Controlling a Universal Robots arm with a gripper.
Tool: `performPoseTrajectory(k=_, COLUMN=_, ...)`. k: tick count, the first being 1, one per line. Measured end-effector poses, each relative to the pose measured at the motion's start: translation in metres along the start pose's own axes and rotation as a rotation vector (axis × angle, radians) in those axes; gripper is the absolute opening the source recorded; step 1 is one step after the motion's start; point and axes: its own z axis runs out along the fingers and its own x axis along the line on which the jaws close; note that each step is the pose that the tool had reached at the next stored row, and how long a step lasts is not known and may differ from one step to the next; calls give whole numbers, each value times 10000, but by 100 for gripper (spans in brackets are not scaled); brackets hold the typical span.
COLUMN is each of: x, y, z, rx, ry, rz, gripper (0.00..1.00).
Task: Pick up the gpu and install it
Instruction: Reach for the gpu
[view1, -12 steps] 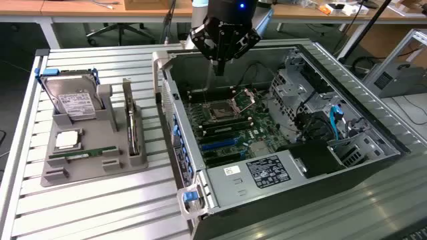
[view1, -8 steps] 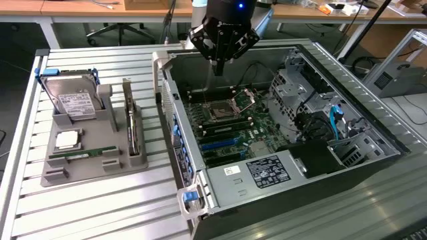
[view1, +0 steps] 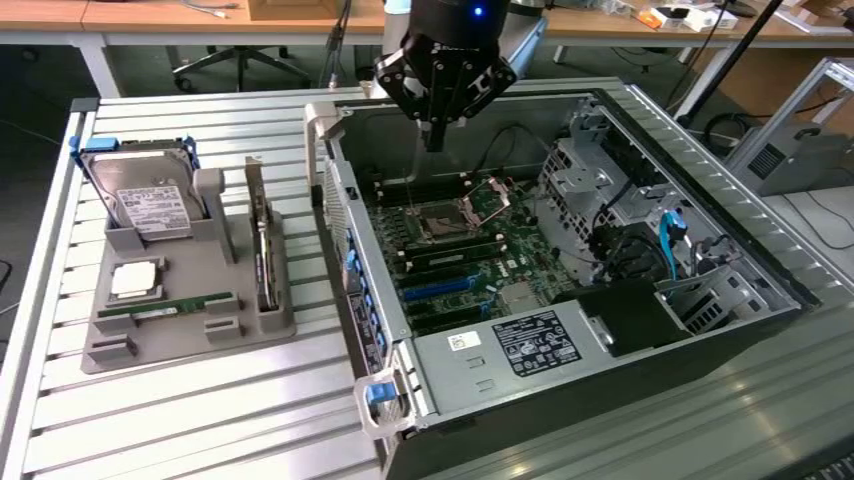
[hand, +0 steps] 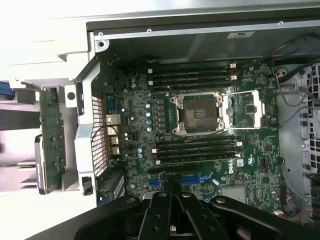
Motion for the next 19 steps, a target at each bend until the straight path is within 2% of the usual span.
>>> performPoseTrajectory(k=19, x=75, y=-6, z=-1, rx=4, ry=0, rz=0, gripper=11)
